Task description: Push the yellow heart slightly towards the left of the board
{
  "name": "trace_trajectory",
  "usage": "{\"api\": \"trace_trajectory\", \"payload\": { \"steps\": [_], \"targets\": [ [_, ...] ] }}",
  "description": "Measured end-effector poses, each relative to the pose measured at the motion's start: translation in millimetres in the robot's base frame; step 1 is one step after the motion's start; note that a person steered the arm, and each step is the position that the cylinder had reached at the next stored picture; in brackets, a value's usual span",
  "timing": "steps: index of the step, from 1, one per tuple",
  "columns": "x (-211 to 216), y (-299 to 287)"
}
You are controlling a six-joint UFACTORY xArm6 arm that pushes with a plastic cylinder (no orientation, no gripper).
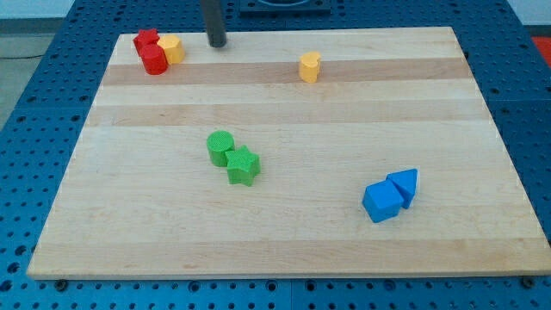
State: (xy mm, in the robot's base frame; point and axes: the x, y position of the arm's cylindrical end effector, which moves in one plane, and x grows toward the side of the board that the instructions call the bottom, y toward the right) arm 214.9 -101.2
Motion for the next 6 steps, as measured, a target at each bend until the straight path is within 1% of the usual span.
{"api": "trace_trajectory", "payload": {
  "steps": [2, 3, 4, 6],
  "targets": [
    [0, 133],
    [37, 179],
    [76, 184],
    [70, 152]
  ]
}}
